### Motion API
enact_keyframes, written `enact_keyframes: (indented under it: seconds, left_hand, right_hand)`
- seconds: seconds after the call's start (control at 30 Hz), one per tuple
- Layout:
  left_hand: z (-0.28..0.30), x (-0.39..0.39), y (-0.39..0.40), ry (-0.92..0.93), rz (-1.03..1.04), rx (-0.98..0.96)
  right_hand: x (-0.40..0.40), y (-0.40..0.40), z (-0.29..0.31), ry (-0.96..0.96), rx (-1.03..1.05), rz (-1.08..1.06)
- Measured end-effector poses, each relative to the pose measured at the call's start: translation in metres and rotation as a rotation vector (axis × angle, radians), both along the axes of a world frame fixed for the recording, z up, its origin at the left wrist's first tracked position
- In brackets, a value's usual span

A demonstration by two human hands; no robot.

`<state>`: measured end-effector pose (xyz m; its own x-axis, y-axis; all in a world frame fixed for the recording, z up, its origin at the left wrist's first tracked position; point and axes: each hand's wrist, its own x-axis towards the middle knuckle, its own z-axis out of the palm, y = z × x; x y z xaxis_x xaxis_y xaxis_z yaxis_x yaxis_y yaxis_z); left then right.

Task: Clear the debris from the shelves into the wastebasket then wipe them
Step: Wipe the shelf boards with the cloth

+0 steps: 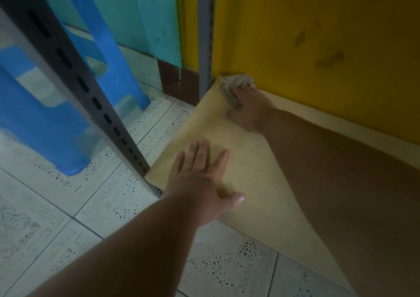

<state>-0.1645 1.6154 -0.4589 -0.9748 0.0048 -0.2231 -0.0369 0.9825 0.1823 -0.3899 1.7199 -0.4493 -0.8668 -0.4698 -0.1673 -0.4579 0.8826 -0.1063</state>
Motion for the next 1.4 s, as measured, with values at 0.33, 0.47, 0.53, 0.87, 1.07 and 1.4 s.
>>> enact_keyframes:
  seconds: [0.33,0.47,0.53,0.87,1.07,1.4]
  left_hand:
    - [-0.004,-0.001,0.0,0.015,0.004,0.018]
    - [-0.001,-0.001,0.0,0.011,0.017,0.035]
    - [0.003,-0.001,0.001,-0.002,0.03,0.04]
    - [0.037,0.008,-0.017,0.081,0.13,0.376]
    - [0.052,-0.052,-0.011,0.155,-0.187,-0.009]
    - [0.039,-0.051,0.017,0.13,-0.038,-0.371]
  right_hand:
    - [-0.008,-0.02,-0.001,-0.002,0.002,0.057]
    - [-0.005,-0.023,0.001,-0.065,-0.014,0.101]
    - [0.004,-0.026,0.003,-0.086,-0.065,0.151]
    - [0.101,0.004,0.038,-0.328,-0.606,-0.082]
    - [0.112,0.099,0.013,-0.115,-0.082,-0.117]
    - [0.112,0.141,-0.009,-0.053,0.164,-0.181]
